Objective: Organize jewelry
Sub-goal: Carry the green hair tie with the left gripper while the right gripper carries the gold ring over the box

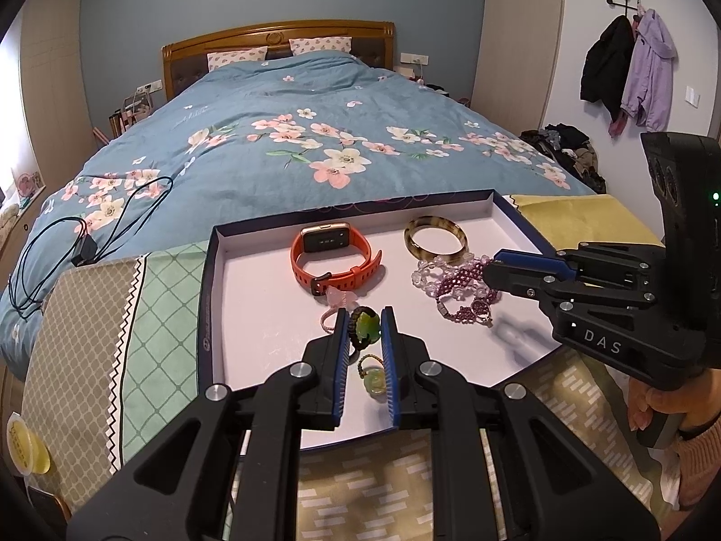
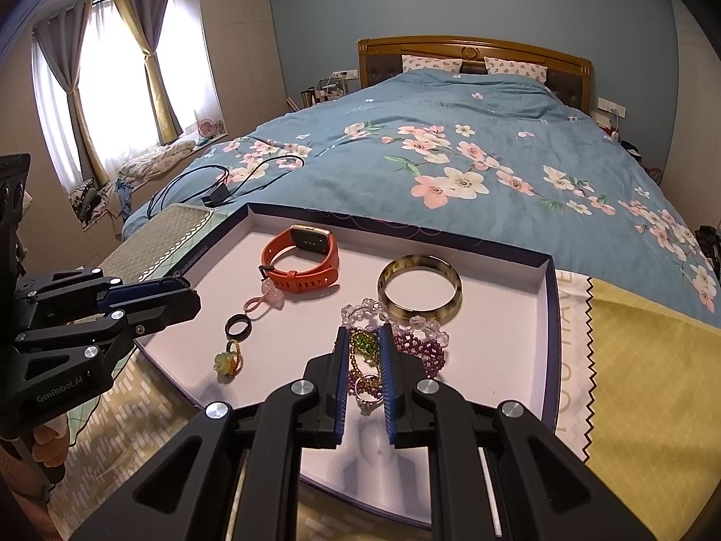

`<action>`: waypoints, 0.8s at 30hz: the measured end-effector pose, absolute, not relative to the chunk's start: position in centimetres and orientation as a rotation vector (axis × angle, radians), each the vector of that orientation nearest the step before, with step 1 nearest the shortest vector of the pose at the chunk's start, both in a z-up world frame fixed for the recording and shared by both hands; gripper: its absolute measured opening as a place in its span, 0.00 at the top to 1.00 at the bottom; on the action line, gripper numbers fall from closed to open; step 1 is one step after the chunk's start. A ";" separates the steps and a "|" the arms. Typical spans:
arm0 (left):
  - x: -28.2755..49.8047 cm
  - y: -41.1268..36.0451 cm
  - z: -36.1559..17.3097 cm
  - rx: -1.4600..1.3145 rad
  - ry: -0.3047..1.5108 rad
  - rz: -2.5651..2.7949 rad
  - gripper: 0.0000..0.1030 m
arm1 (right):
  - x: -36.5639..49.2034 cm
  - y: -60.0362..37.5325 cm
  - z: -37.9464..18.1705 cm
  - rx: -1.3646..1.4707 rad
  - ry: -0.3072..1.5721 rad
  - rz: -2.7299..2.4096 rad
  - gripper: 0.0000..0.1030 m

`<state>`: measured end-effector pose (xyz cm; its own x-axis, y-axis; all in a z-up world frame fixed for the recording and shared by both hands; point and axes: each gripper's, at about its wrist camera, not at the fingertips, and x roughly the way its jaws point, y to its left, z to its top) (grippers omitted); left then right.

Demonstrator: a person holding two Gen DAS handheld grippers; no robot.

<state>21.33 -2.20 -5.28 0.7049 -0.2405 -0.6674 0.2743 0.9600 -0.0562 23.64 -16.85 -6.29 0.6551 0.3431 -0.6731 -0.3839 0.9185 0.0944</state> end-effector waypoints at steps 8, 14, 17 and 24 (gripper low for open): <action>21.9 -2.4 -5.7 0.050 0.749 -0.280 0.86 | 24.0 -16.8 -6.7 -0.060 0.761 0.404 0.89; 22.2 -2.5 -5.9 0.047 0.758 -0.275 0.86 | 24.2 -16.7 -7.0 -0.064 0.770 0.400 0.89; 22.3 -2.5 -6.1 0.049 0.763 -0.273 0.86 | 24.2 -16.6 -7.2 -0.065 0.774 0.399 0.89; 22.5 -2.6 -6.4 0.051 0.772 -0.272 0.86 | 24.3 -16.5 -7.3 -0.068 0.779 0.398 0.89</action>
<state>22.52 -2.60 -6.39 0.6837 -0.2240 -0.6946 0.2613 0.9638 -0.0536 24.29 -16.46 -7.29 0.6414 0.3244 -0.6952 -0.3742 0.9234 0.0856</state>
